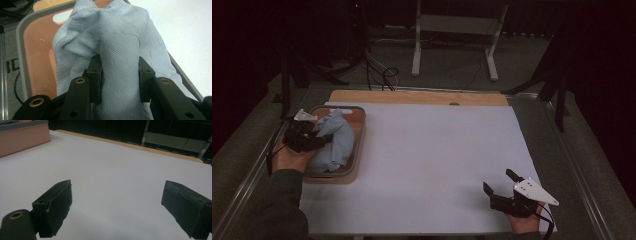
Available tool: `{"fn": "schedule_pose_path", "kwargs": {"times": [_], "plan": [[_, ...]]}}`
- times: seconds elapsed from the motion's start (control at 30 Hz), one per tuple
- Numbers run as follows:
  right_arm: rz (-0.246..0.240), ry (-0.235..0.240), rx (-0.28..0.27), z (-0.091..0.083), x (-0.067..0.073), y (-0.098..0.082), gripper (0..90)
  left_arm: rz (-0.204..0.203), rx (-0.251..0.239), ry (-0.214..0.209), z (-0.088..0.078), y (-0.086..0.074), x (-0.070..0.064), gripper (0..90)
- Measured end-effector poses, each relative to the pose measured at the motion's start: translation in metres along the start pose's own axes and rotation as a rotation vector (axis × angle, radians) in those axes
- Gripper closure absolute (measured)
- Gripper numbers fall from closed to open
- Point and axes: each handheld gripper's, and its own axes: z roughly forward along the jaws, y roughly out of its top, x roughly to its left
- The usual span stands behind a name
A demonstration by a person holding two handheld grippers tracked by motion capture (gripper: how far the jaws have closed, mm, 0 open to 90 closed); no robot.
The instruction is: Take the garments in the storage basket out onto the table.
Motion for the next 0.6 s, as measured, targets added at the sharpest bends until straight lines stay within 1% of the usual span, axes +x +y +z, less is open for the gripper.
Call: {"fn": "schedule_pose_path", "kwargs": {"times": [0.27,0.3,0.37,0.4,0.47,0.53,0.6], "plan": [[0.002,-0.002,-0.001,0.0,0.0,0.0,9.9,0.0,-0.038,0.005,-0.008,0.004,-0.001,64.7],[0.002,-0.002,-0.001,0.0,0.0,0.0,9.9,0.0,-0.038,0.005,-0.008,0.004,-0.001,64.7],[0.003,-0.002,-0.002,-0.001,0.0,0.0,9.9,-0.005,-0.058,0.0,-0.01,0.005,-0.001,64.7],[0.003,-0.002,-0.002,-0.001,0.0,0.0,9.9,-0.005,-0.058,0.0,-0.01,0.005,-0.001,64.7],[0.003,-0.002,-0.003,-0.001,-0.001,0.0,9.9,-0.001,-0.072,-0.001,-0.013,0.006,-0.001,64.8],[0.003,-0.002,-0.003,-0.001,-0.001,0.0,9.9,-0.001,-0.072,-0.001,-0.013,0.006,-0.001,64.7],[0.004,-0.002,-0.002,-0.001,0.0,0.0,9.9,0.005,-0.088,0.0,-0.015,0.008,-0.003,64.7]]}}
